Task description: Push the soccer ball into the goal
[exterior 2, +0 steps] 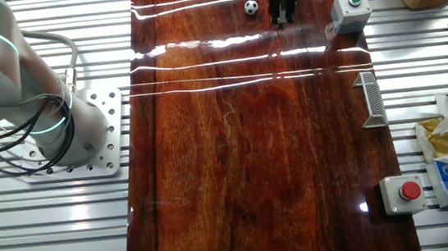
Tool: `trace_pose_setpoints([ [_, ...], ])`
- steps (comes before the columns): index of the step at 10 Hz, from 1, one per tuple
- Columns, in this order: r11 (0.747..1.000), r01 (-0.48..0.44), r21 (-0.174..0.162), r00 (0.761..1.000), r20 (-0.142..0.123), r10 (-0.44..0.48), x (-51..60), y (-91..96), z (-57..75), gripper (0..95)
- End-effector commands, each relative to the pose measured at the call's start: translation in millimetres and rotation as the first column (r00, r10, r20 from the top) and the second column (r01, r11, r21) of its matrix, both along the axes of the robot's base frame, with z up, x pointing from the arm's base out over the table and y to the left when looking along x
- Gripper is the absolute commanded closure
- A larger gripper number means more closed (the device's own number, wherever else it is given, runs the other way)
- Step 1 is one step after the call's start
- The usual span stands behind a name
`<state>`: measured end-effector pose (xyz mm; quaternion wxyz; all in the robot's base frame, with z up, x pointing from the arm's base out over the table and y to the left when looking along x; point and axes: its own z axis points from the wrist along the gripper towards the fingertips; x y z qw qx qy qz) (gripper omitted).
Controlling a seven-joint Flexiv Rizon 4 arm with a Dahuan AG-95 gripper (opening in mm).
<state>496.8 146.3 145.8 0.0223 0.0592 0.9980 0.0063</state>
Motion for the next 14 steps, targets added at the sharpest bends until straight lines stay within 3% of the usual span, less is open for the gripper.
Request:
trace_pose_setpoints([
  [1,1.000,0.001,-0.003,1.000,0.003,-0.001,-1.8,-0.6,0.6,95.0],
  [11,0.999,0.052,-0.011,0.999,0.004,-0.051,-1.7,-0.8,-0.2,95.0],
  [14,1.000,0.013,-0.006,1.000,0.007,-0.013,-1.7,-0.8,-0.2,95.0],
])
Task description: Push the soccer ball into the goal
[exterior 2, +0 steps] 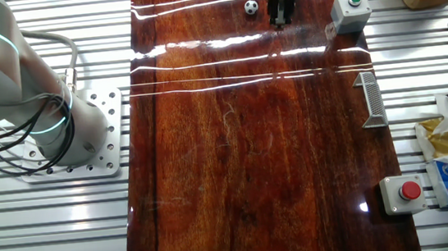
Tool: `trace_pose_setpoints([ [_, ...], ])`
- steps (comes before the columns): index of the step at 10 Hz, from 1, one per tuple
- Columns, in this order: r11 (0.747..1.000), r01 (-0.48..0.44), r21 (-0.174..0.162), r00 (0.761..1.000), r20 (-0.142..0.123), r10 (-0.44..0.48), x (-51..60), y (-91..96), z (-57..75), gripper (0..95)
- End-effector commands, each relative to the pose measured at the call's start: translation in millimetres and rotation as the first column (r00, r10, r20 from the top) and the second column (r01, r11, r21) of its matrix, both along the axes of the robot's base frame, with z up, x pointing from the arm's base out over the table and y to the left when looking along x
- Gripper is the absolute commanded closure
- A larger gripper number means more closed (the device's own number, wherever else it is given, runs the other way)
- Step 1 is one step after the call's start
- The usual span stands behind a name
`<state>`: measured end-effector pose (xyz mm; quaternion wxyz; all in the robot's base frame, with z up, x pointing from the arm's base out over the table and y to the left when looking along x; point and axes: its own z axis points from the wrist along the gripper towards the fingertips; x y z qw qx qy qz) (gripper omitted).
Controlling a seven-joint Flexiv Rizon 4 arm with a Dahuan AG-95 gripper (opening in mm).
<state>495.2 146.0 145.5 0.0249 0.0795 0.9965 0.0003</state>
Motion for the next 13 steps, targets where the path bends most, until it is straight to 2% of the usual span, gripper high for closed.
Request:
trace_pose_setpoints([
  [1,0.998,-0.062,0.007,0.998,0.001,0.062,-0.1,-0.5,0.1,95.0],
  [2,0.990,-0.140,0.009,0.990,0.002,0.140,-0.1,-0.5,0.1,95.0],
  [4,0.971,-0.238,0.014,0.971,0.005,0.238,-0.1,-0.5,0.1,95.0],
  [5,0.951,-0.309,0.011,0.951,0.001,0.309,-0.1,-0.5,0.1,95.0],
  [6,0.942,-0.335,0.009,0.942,-0.004,0.335,-0.1,-0.5,0.1,95.0],
  [7,0.949,-0.314,0.000,0.949,-0.014,0.314,-0.1,-0.5,0.1,95.0],
  [8,0.942,-0.336,0.000,0.942,-0.014,0.336,-0.1,-0.5,0.1,95.0],
  [13,0.937,-0.349,0.003,0.937,-0.013,0.349,-0.1,-0.4,0.1,95.0],
])
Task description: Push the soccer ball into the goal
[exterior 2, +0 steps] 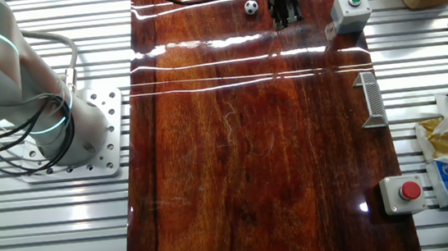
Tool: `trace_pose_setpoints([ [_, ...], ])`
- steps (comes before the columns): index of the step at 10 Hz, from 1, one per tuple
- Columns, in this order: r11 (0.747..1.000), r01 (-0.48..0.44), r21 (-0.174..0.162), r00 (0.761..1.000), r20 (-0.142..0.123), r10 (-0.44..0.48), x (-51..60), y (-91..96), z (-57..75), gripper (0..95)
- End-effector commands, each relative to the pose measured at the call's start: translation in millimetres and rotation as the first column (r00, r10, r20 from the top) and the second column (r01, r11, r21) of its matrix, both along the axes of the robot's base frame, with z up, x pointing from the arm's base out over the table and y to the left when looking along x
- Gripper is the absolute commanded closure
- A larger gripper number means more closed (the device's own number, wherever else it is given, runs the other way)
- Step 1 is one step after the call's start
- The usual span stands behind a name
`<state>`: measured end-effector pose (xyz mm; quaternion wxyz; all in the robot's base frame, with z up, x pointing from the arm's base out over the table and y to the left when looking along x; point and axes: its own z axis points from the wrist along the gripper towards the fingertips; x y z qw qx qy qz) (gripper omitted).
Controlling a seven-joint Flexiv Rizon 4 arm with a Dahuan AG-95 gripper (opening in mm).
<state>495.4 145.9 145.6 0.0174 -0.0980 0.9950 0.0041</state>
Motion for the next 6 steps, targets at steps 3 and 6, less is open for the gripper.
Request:
trace_pose_setpoints([
  [3,1.000,-0.003,0.000,1.000,0.001,0.003,-0.2,-0.1,-0.3,95.0],
  [6,0.999,0.048,0.008,0.999,-0.005,-0.048,-0.2,7.0,-9.7,95.0],
])
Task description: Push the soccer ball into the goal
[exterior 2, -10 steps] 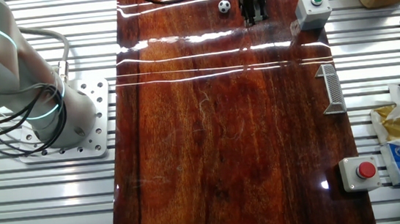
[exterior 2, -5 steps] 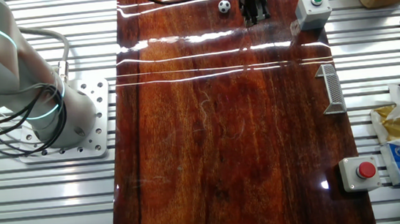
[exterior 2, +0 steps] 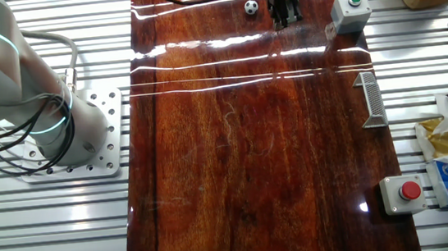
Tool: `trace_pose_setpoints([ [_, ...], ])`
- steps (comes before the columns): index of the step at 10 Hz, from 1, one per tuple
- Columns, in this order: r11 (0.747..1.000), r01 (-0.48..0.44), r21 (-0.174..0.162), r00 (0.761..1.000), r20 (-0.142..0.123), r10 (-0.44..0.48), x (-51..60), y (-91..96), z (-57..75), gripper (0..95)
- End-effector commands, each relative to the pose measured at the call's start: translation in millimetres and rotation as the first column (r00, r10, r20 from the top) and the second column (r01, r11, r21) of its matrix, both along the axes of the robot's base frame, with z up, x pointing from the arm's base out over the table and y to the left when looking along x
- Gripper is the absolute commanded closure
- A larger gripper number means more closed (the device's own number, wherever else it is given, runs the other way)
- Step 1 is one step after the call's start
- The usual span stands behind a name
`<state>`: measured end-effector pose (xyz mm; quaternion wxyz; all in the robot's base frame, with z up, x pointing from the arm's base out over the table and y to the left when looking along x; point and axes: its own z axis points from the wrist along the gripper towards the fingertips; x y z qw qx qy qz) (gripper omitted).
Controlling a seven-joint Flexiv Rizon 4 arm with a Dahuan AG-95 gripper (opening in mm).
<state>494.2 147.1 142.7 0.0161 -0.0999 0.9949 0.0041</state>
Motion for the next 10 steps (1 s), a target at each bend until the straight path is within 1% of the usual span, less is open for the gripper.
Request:
trace_pose_setpoints([
  [1,0.996,0.085,0.013,0.996,-0.005,-0.085,-1.9,11.2,-12.1,95.0],
  [2,0.993,0.113,0.018,0.994,-0.007,-0.113,-10.0,19.8,-17.6,95.0],
  [3,0.989,0.144,0.019,0.989,-0.010,-0.144,-22.5,39.2,-22.7,95.0],
  [5,0.983,0.181,0.010,0.983,-0.009,-0.181,-34.0,79.6,-27.3,95.0],
  [6,0.978,0.208,0.011,0.978,-0.011,-0.208,-42.4,108.2,-32.7,95.0],
  [8,0.959,0.283,0.006,0.959,-0.010,-0.283,-59.8,166.6,-49.4,95.0],
  [10,0.940,0.342,0.014,0.940,-0.010,-0.342,-68.1,200.0,-65.1,95.0],
])
